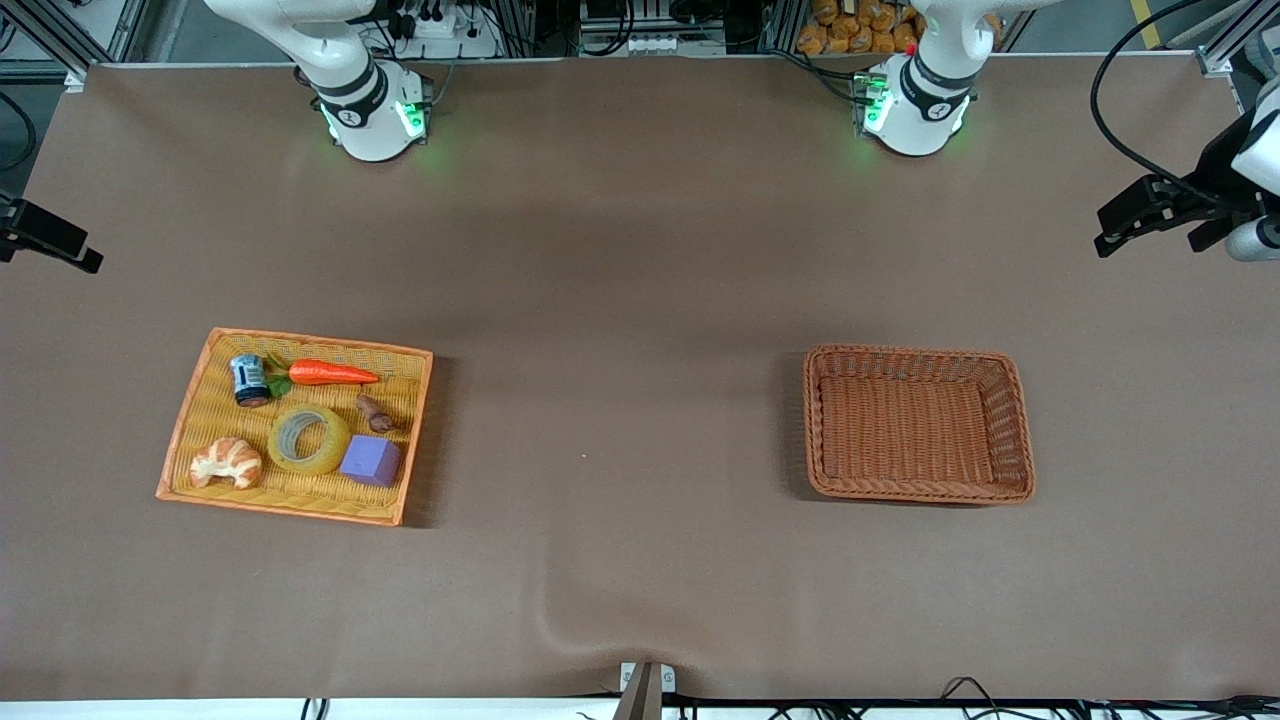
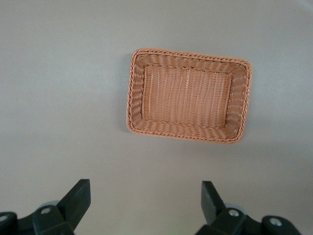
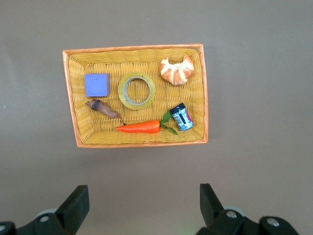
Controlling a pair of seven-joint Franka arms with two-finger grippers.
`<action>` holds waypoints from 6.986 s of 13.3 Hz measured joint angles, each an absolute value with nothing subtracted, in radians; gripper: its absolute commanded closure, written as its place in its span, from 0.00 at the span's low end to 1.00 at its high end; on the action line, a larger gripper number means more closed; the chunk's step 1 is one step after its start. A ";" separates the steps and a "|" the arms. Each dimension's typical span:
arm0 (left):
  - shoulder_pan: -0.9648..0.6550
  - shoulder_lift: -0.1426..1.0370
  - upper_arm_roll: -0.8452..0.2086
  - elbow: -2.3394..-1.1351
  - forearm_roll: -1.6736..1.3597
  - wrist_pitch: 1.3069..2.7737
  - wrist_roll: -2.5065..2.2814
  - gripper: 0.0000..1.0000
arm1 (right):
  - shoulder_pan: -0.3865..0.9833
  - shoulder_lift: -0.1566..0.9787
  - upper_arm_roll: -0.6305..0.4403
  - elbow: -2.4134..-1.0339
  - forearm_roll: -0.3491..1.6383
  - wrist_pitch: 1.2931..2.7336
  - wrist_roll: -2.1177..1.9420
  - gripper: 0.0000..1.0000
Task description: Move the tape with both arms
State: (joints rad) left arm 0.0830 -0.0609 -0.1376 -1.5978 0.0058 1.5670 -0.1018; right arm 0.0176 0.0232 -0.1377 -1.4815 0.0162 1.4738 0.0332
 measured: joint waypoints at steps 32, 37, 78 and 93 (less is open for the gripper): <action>0.090 -0.036 -0.133 -1.598 0.006 1.567 -0.096 0.00 | 0.085 0.058 -0.118 -1.499 0.017 1.420 0.030 0.00; 0.090 -0.030 -0.133 -1.601 0.006 1.567 -0.096 0.00 | 0.118 0.093 -0.116 -1.502 0.016 1.444 0.030 0.00; 0.088 0.084 -0.141 -1.598 0.040 1.667 -0.093 0.00 | 0.044 0.733 -0.125 -1.576 0.017 1.949 0.115 1.00; 0.122 0.080 -0.133 -1.588 0.047 1.671 -0.064 0.00 | 0.147 0.660 -0.124 -1.299 -0.020 1.707 0.157 1.00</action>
State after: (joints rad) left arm 0.1225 0.0802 -0.1332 -1.5875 0.0465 1.6706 -0.0635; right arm 0.1471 0.6596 -0.1241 -1.2985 -0.0203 1.7071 0.1565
